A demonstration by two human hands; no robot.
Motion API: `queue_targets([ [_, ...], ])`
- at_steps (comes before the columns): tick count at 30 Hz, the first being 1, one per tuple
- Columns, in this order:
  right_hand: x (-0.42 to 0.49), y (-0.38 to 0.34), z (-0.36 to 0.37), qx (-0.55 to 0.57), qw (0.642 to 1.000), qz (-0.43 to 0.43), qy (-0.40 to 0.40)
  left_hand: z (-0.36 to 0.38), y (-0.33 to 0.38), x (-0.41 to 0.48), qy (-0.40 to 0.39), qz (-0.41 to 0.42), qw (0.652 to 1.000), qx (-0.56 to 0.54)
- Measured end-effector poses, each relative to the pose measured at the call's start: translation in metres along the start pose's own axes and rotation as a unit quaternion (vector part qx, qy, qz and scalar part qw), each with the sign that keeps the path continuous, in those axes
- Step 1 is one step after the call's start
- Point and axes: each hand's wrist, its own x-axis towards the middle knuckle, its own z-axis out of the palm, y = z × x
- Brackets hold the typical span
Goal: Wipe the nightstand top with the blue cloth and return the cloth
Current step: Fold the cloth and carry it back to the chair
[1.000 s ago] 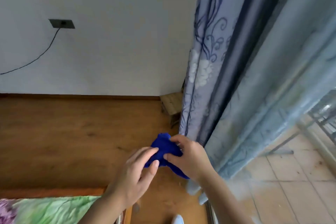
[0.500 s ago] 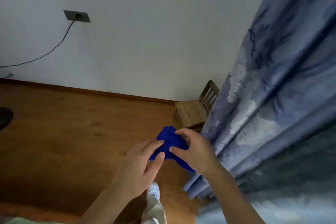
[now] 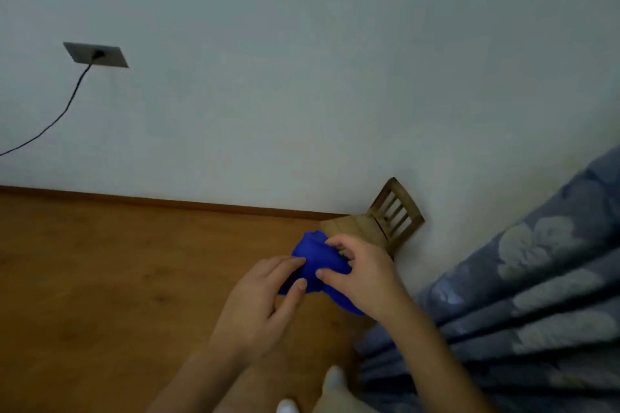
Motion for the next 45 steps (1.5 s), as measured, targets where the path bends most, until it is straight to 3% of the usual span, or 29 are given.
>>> queue_targets([
  [18,0.257,0.072,-0.104,0.039,0.997,0.038,0.051,0.02,-0.033,0.316,-0.065,0.053,0.996,0.039],
  [27,0.321,0.12,-0.146,0.034,0.982,0.14,0.126,0.062,-0.045,0.448,-0.175,0.131,0.975,0.027],
  [34,0.355,0.138,-0.146,0.044,0.935,0.277,0.217,0.093,-0.066,0.552,-0.303,0.226,0.926,0.002],
  [41,0.37,0.149,-0.111,0.072,0.875,0.386,0.282,0.129,-0.098,0.602,-0.402,0.348,0.847,0.017],
  [45,0.368,0.127,-0.124,0.095,0.847,0.429,0.3,0.116,-0.075,0.62,-0.447,0.391,0.804,0.032],
])
